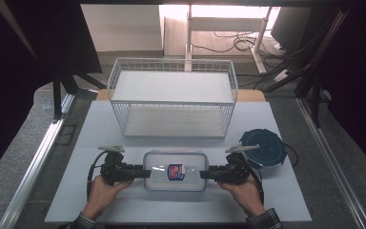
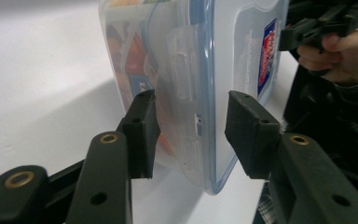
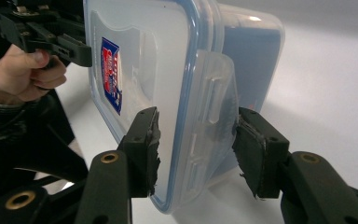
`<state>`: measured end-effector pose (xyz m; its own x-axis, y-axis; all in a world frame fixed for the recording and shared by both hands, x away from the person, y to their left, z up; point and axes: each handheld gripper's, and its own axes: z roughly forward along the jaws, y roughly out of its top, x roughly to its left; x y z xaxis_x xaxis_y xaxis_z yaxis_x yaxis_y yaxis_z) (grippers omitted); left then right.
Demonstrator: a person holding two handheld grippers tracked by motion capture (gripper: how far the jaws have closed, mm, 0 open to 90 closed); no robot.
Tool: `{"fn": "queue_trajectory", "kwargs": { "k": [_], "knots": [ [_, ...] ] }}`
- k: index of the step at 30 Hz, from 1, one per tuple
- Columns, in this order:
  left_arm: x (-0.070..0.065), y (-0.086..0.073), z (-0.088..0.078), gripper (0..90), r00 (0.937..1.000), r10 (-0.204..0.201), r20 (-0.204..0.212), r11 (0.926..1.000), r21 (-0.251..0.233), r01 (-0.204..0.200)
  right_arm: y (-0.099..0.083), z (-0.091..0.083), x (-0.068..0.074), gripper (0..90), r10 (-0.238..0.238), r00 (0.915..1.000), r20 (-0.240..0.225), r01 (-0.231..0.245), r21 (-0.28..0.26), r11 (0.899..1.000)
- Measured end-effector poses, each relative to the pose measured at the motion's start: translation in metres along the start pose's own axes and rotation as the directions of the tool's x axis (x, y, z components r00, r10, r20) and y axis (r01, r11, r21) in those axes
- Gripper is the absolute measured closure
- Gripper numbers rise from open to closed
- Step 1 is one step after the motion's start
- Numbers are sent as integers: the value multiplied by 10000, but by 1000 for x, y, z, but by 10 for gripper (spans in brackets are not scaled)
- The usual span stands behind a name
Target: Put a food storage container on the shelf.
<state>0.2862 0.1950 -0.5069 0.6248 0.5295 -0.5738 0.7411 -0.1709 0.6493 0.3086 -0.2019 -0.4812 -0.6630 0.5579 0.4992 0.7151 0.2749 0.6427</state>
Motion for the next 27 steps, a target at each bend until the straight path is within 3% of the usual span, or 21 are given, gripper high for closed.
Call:
{"fn": "queue_trajectory", "kwargs": {
  "k": [15,21,27],
  "knots": [
    [-11,21,-14,537,9983,444,-375,9965,-691,-469,16,-9,8,513,-603,9981,146,612,-662,9959],
    [-15,38,-26,537,9972,627,-403,9926,-1017,-665,34,-16,10,524,-750,9971,-118,732,-1119,9910],
    [-17,58,-36,537,9960,752,-479,9885,-1275,-807,57,-23,14,524,-1021,9948,-11,1011,-1290,9865]
  ]
}}
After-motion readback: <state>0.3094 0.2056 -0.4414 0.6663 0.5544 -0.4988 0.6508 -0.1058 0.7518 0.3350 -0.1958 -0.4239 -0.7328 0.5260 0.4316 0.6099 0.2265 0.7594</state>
